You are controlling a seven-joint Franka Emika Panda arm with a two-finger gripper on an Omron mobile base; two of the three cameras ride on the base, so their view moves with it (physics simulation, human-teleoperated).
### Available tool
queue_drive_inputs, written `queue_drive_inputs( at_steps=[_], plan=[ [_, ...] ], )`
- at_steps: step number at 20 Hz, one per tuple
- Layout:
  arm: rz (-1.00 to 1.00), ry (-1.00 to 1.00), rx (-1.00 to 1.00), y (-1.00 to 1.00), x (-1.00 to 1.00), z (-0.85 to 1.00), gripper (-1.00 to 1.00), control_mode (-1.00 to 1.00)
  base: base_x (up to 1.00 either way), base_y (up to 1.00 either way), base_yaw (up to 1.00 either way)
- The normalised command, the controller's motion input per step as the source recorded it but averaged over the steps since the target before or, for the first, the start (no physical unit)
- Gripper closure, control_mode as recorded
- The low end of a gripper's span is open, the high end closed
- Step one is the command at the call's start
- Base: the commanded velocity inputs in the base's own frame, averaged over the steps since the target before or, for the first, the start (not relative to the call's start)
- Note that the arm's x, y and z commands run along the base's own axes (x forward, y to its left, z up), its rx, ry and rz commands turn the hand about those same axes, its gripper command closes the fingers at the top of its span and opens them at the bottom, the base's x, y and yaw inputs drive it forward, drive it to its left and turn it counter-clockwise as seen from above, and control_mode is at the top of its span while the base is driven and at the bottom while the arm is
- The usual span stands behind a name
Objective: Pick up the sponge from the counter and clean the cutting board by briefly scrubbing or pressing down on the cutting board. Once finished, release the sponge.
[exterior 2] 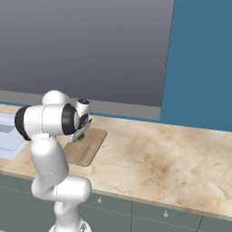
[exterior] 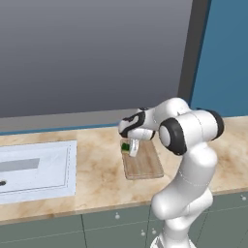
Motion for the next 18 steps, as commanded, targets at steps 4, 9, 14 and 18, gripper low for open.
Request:
queue_drive_inputs(
  at_steps=[4,9,14,18],
  plan=[
    [-0.06,0.00,-0.01,0.00,0.59,0.00,1.00,-1.00,0.00,0.00,0.00],
    [-0.08,-0.06,-0.07,0.00,0.42,-0.03,1.00,-1.00,0.00,0.00,0.00],
    [-0.10,-0.06,-0.05,0.00,0.49,0.00,1.00,-1.00,0.00,0.00,0.00],
    [-0.10,-0.05,-0.04,0.00,0.40,0.00,1.00,-1.00,0.00,0.00,0.00]
  ],
)
